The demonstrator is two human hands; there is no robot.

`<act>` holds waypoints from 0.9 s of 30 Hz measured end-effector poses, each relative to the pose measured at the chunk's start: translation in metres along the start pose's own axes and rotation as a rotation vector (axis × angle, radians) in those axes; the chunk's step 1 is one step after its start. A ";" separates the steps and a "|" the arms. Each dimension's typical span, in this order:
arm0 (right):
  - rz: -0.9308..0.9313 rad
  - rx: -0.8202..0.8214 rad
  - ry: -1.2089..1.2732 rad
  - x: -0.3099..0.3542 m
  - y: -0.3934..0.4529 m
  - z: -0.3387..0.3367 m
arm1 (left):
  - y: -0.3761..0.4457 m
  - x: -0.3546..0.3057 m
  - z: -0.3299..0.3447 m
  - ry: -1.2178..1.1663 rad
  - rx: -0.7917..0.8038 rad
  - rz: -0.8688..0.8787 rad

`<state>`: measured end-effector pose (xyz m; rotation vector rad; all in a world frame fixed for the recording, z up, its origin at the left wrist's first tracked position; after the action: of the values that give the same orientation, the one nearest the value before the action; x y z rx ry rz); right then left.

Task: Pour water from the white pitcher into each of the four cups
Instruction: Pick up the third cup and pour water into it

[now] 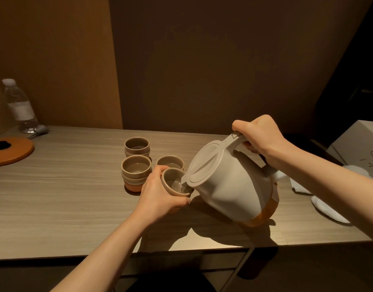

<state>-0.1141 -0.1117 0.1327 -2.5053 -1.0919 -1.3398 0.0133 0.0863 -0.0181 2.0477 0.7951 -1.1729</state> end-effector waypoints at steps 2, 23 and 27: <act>-0.002 -0.001 -0.006 0.000 0.000 0.000 | 0.000 0.000 0.000 -0.001 0.001 0.000; -0.002 -0.020 -0.012 0.004 -0.003 -0.001 | 0.000 0.000 0.000 -0.021 0.002 -0.025; 0.006 -0.023 -0.006 0.004 -0.003 -0.002 | 0.000 0.000 -0.001 -0.030 0.000 -0.023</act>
<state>-0.1159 -0.1080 0.1362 -2.5289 -1.0753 -1.3515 0.0133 0.0871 -0.0176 2.0214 0.8066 -1.2135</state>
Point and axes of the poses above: each hand's wrist, its own y-axis towards the middle knuckle, its own z-axis out of the palm, x = y × z, the point moved 8 cm from there along y, towards the middle knuckle, and after that the axes turned 6 degrees about -y, right-handed, at the moved point
